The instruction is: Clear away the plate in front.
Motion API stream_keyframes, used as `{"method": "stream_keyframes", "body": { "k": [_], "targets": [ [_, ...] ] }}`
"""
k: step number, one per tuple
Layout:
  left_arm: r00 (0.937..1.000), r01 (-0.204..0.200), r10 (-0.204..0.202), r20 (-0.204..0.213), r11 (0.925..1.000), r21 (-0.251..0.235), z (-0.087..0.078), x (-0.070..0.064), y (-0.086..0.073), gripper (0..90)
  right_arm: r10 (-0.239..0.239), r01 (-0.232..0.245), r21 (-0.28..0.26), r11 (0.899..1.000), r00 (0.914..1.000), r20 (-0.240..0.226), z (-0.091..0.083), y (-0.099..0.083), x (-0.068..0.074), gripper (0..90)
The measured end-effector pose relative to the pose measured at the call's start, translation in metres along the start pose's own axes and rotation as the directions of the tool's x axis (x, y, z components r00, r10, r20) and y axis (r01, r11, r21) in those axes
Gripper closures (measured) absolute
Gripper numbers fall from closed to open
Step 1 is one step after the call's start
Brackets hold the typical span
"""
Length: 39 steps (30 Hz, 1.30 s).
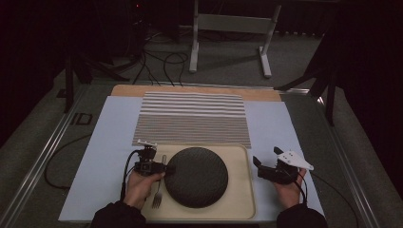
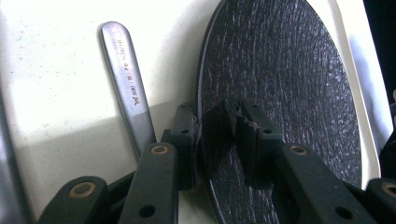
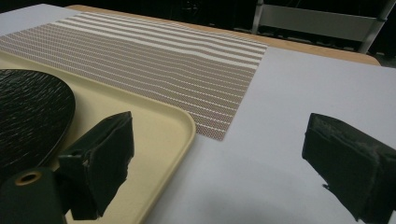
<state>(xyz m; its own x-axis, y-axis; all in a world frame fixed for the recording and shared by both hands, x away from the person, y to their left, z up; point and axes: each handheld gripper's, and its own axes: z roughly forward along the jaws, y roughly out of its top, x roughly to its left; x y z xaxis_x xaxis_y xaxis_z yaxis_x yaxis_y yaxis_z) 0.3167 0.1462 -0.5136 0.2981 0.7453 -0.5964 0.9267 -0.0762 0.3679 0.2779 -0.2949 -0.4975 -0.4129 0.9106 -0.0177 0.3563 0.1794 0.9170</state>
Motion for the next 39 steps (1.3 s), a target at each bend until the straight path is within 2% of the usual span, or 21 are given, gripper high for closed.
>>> {"method": "stream_keyframes", "body": {
  "k": [3,8,11,12,13,14,19,21,22,23,30,31,33,34,35,37,38,39],
  "targets": [
    [0.9998,-0.016,0.016,-0.014,0.9999,-0.001,0.0,-0.002,0.0,69.6,0.0,0.0,0.0,1.0,1.0,0.001,0.0,0.0,0.0,9.2],
    [0.9958,-0.07,0.071,-0.058,0.9975,0.01,0.0,-0.008,0.0,67.2,-0.001,0.001,0.001,1.0,1.0,0.0,0.0,0.0,0.0,9.2],
    [0.9889,-0.114,0.115,-0.094,0.9933,0.021,0.0,-0.012,0.001,64.8,-0.001,0.001,0.001,1.0,1.0,0.0,0.0,0.0,0.0,9.2],
    [0.9889,-0.114,0.115,-0.094,0.9933,0.021,0.0,-0.012,0.001,63.5,-0.001,0.001,0.001,1.0,1.0,0.0,0.0,0.0,0.0,9.2],
    [0.9828,-0.137,0.139,-0.121,0.9902,0.025,-0.001,-0.015,0.001,61.9,-0.001,0.001,0.001,1.0,1.0,-0.001,0.0,0.0,0.0,9.2],
    [0.9808,-0.143,0.146,-0.13,0.9893,0.026,-0.001,-0.016,0.001,60.9,0.0,0.0,0.001,1.0,1.0,-0.001,0.0,0.0,0.0,9.2],
    [0.9811,-0.165,0.167,-0.099,0.986,0.022,-0.001,-0.016,0.0,50.5,0.0,0.0,0.004,1.0,1.0,-0.004,0.0,0.0,0.001,9.2],
    [0.9811,-0.165,0.167,-0.099,0.986,0.022,-0.001,-0.016,0.0,48.4,0.0,0.0,0.004,1.0,1.0,-0.004,0.001,0.0,0.001,9.2],
    [0.9795,-0.18,0.181,-0.089,0.9835,0.016,-0.002,-0.017,0.001,48.4,0.0,0.0,0.004,1.0,1.0,-0.004,0.001,0.0,0.001,9.2],
    [0.9788,-0.184,0.184,-0.089,0.9828,0.012,-0.002,-0.017,0.001,42.0,0.0,0.0,0.006,1.0,1.0,-0.006,0.001,0.0,0.001,9.2],
    [0.9725,-0.213,0.211,-0.099,0.9769,-0.014,-0.006,-0.017,0.002,30.2,0.0,0.0,0.006,1.0,1.0,-0.006,0.001,0.0,0.001,9.2],
    [0.9683,-0.233,0.228,-0.101,0.9717,-0.038,-0.008,-0.017,0.002,30.2,0.0,0.0,0.006,1.0,1.0,-0.007,0.001,0.0,0.001,9.2],
    [0.9626,-0.255,0.248,-0.11,0.965,-0.061,-0.011,-0.018,0.002,23.7,-0.001,0.001,0.006,1.0,1.0,-0.008,0.001,0.0,0.001,9.2],
    [0.9626,-0.255,0.248,-0.11,0.965,-0.061,-0.011,-0.018,0.002,21.3,-0.001,0.001,0.006,1.0,1.0,-0.008,0.001,0.0,0.001,9.2],
    [0.9564,-0.278,0.268,-0.117,0.9573,-0.08,-0.014,-0.02,0.002,21.3,-0.001,0.001,0.006,1.0,1.0,-0.008,0.001,0.0,0.001,9.2],
    [0.9512,-0.298,0.285,-0.118,0.9487,-0.107,-0.018,-0.021,0.003,16.8,-0.003,0.003,0.004,1.0,1.0,-0.009,0.0,0.0,0.001,9.2],
    [0.9442,-0.319,0.302,-0.132,0.9363,-0.146,-0.024,-0.023,0.003,15.6,-0.003,0.003,0.004,1.0,1.0,-0.01,0.0,0.0,0.001,9.1],
    [0.9442,-0.319,0.302,-0.132,0.9363,-0.146,-0.024,-0.023,0.003,14.9,-0.003,0.003,0.004,1.0,1.0,-0.01,0.0,0.0,0.001,9.1]
  ]
}}
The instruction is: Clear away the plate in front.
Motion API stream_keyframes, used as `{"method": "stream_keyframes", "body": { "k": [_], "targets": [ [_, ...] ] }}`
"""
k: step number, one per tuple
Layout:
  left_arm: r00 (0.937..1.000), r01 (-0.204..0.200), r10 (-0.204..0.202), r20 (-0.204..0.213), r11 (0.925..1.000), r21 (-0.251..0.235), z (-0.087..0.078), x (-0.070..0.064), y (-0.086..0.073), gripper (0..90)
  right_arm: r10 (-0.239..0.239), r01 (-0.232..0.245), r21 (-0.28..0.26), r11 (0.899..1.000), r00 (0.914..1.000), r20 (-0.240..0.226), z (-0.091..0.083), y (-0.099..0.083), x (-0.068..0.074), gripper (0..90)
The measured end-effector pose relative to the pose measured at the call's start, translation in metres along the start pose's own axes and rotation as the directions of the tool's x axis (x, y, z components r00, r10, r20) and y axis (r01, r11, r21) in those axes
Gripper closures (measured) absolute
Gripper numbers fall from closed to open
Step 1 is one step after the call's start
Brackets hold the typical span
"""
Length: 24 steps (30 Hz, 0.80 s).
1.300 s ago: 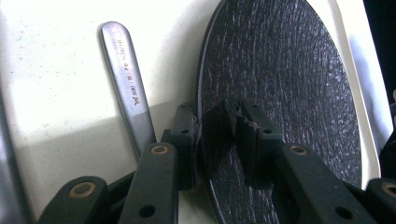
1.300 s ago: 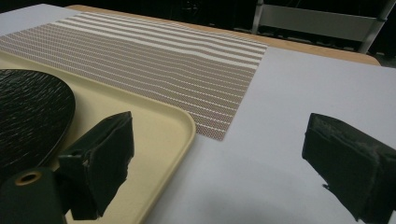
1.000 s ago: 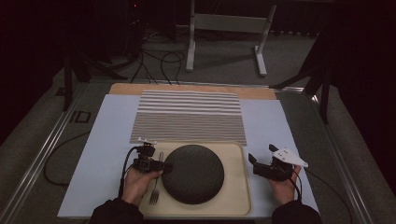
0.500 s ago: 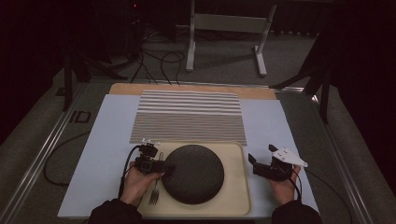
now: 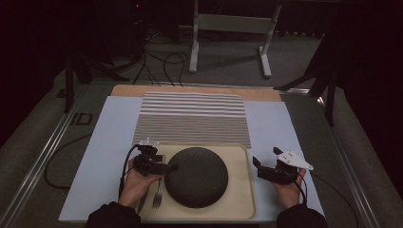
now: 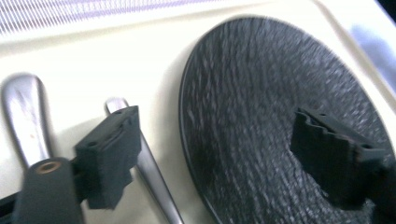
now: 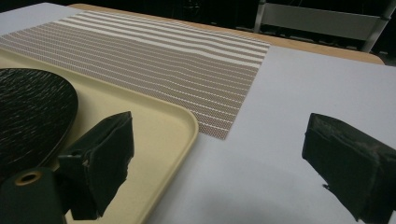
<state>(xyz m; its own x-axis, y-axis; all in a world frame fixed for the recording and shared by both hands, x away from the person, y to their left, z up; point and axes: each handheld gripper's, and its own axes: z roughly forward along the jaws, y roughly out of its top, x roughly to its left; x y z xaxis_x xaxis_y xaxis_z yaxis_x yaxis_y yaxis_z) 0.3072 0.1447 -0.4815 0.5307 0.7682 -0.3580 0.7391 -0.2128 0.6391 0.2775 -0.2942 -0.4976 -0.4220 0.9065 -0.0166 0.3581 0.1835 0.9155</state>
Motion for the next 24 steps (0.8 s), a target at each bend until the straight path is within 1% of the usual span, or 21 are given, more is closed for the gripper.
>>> {"method": "stream_keyframes", "body": {
  "k": [1,2,4,5,6,7,9,11,15,19,21,22,24],
  "targets": [
    [0.9996,-0.028,0.028,0.0,0.9979,-0.059,-0.009,0.0,0.002,12.3,0.002,-0.002,0.001,1.0,1.0,-0.007,-0.001,0.0,0.001,9.1],
    [0.9992,-0.04,0.04,-0.01,0.9955,-0.086,-0.013,-0.001,0.002,11.8,0.001,-0.001,0.0,1.0,0.9999,-0.011,-0.001,0.001,0.002,9.1],
    [0.9982,-0.06,0.058,-0.015,0.9899,-0.129,-0.021,0.0,0.003,9.3,-0.003,0.003,0.001,1.0,0.9999,-0.011,-0.002,0.001,0.002,9.1],
    [0.9982,-0.06,0.058,-0.015,0.9899,-0.129,-0.021,0.0,0.003,8.9,-0.003,0.003,0.001,1.0,0.9999,-0.011,-0.002,0.001,0.002,9.1],
    [0.9968,-0.078,0.073,-0.032,0.9821,-0.172,-0.029,0.001,0.005,8.0,-0.007,0.007,0.0,1.0,0.9999,-0.016,-0.002,0.001,0.004,9.2],
    [0.996,-0.086,0.079,-0.041,0.9777,-0.192,-0.033,0.001,0.005,6.7,-0.009,0.009,0.001,1.0,0.9998,-0.019,-0.003,0.001,0.004,9.2],
    [0.9938,-0.105,0.094,-0.059,0.969,-0.224,-0.041,0.004,0.006,4.0,-0.013,0.013,-0.002,1.0,0.9996,-0.026,-0.004,0.002,0.006,9.1],
    [0.9929,-0.113,0.1,-0.065,0.9613,-0.251,-0.047,0.007,0.006,2.0,-0.019,0.019,-0.005,1.0,0.9994,-0.029,-0.004,0.003,0.007,9.1],
    [0.9882,-0.136,0.108,-0.109,0.9459,-0.295,-0.059,0.013,0.003,0.1,-0.022,0.022,-0.007,1.0,0.9989,-0.04,-0.005,0.003,0.009,9.1],
    [0.9823,-0.162,0.118,-0.145,0.9279,-0.336,-0.068,0.02,-0.001,0.0,-0.027,0.026,-0.012,1.0,0.9982,-0.053,-0.006,0.003,0.01,9.1],
    [0.9805,-0.175,0.13,-0.147,0.9176,-0.357,-0.071,0.024,-0.005,0.0,-0.026,0.025,-0.016,1.0,0.9978,-0.062,-0.007,0.003,0.012,9.1],
    [0.9787,-0.186,0.138,-0.152,0.9119,-0.366,-0.073,0.027,-0.007,0.0,-0.031,0.029,-0.019,0.999,0.9972,-0.068,-0.008,0.003,0.012,9.1],
    [0.9765,-0.194,0.14,-0.164,0.9021,-0.385,-0.077,0.031,-0.01,0.0,-0.038,0.037,-0.022,0.999,0.9962,-0.078,-0.011,0.002,0.014,9.1]
  ]
}}
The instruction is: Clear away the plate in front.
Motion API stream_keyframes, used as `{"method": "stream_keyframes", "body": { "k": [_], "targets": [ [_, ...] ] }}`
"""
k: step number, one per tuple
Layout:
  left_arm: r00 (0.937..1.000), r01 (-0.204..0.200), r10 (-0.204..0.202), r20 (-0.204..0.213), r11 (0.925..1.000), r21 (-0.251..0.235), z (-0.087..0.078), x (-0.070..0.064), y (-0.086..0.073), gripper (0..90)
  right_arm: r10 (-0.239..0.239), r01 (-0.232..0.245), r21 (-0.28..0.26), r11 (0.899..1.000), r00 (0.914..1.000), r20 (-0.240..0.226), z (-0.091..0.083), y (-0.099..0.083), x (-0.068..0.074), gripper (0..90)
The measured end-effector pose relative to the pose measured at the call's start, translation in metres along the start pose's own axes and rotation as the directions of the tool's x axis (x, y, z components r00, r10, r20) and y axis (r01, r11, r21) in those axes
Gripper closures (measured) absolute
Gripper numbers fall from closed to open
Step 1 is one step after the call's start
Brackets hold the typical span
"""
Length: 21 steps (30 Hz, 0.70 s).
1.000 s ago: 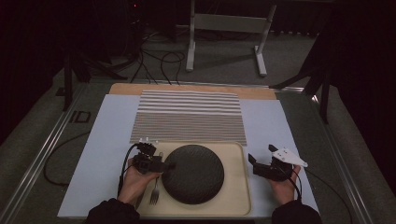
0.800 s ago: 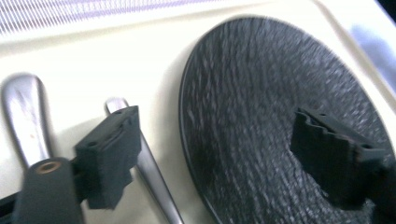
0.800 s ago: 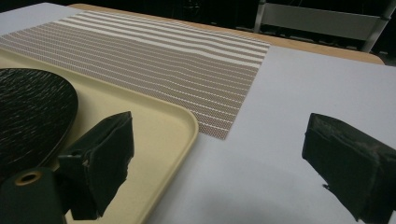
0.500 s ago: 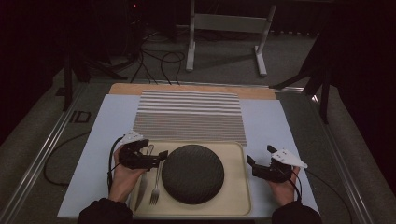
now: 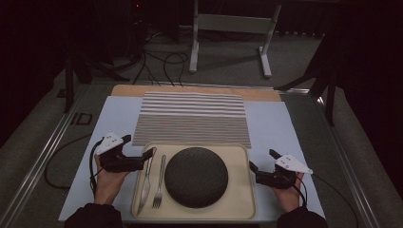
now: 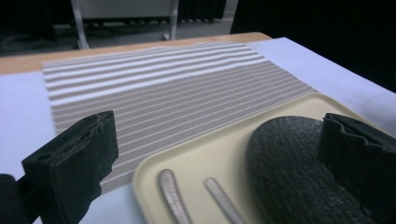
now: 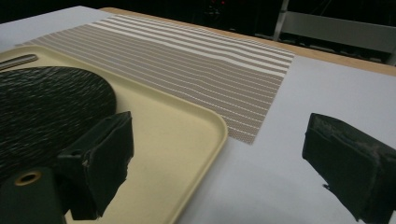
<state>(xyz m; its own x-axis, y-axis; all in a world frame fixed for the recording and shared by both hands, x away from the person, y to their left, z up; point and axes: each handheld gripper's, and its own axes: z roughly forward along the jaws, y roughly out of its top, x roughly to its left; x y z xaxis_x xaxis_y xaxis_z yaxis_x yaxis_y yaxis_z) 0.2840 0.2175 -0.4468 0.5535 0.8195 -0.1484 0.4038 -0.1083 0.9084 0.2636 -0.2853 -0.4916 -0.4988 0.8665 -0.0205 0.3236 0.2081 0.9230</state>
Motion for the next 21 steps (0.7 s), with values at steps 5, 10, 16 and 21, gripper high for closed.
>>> {"method": "stream_keyframes", "body": {
  "k": [5,10,16,21],
  "targets": [
    [0.9996,0.0,-0.001,-0.029,0.9997,-0.023,-0.008,0.011,-0.006,0.0,-0.006,0.005,-0.009,1.0,0.9999,-0.014,-0.004,0.0,0.003,9.1],
    [0.9985,0.001,-0.003,-0.054,0.9992,-0.041,-0.017,0.023,-0.012,0.0,-0.003,0.003,-0.012,1.0,0.9997,-0.022,-0.006,-0.001,0.004,9.1],
    [0.9977,0.006,-0.009,-0.067,0.9986,-0.053,-0.022,0.031,-0.018,0.0,0.007,-0.008,-0.028,1.0,0.9993,-0.037,-0.008,-0.002,0.004,9.0],
    [0.9959,-0.018,0.013,-0.09,0.9985,-0.051,-0.019,0.032,-0.024,0.0,0.008,-0.01,-0.042,0.999,0.9989,-0.047,-0.009,-0.002,0.003,9.0]
  ]
}}
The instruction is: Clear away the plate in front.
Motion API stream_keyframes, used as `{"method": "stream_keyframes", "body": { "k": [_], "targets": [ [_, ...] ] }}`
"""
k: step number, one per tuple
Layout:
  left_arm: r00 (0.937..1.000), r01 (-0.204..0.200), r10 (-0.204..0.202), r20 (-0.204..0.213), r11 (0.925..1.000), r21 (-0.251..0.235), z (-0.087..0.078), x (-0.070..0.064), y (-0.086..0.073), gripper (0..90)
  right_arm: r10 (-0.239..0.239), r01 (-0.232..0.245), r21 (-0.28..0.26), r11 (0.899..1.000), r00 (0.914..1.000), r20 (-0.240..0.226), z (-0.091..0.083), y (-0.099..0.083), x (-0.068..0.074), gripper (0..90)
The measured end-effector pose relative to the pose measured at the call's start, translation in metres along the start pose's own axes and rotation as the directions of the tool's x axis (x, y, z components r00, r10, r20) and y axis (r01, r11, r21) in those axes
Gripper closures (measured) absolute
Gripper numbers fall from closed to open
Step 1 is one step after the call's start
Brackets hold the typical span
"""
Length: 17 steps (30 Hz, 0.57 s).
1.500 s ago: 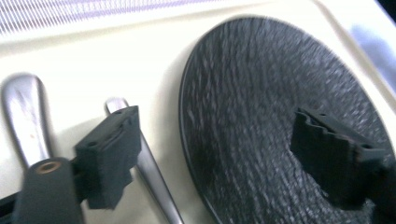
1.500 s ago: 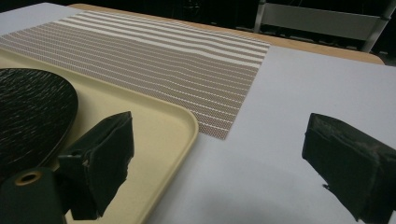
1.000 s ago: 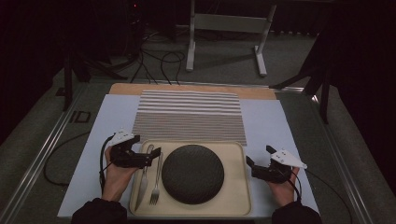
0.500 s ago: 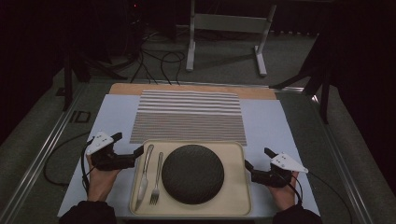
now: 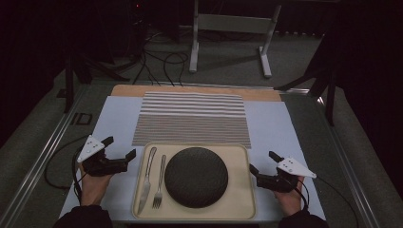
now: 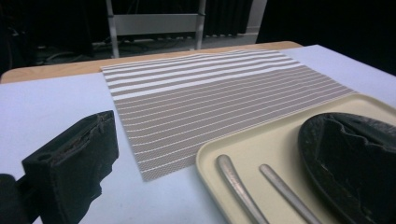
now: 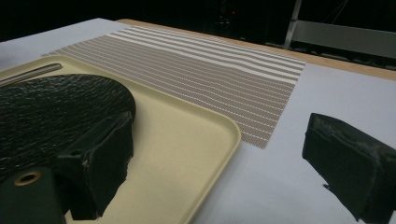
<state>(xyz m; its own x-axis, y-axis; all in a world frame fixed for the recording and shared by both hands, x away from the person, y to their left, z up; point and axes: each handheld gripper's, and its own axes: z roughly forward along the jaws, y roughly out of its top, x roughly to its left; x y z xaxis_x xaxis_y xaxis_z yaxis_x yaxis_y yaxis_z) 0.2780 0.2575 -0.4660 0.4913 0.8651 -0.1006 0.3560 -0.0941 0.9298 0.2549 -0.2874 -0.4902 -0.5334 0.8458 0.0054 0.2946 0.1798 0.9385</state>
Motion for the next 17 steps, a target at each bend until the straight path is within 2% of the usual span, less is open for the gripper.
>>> {"method": "stream_keyframes", "body": {
  "k": [7,17],
  "targets": [
    [0.9988,-0.024,0.023,-0.043,0.9995,-0.021,0.0003,-0.0001,-0.0074,0.0,0.019,-0.019,-0.015,1.0,0.9998,-0.011,-0.0031,-0.0007,-0.0017,9.0],
    [0.9949,-0.028,0.023,-0.098,0.9985,-0.046,-0.0082,0.0012,-0.008,0.0,0.021,-0.021,-0.005,1.0,0.9997,-0.013,-0.0035,-0.0025,-0.0045,9.0]
  ]
}}
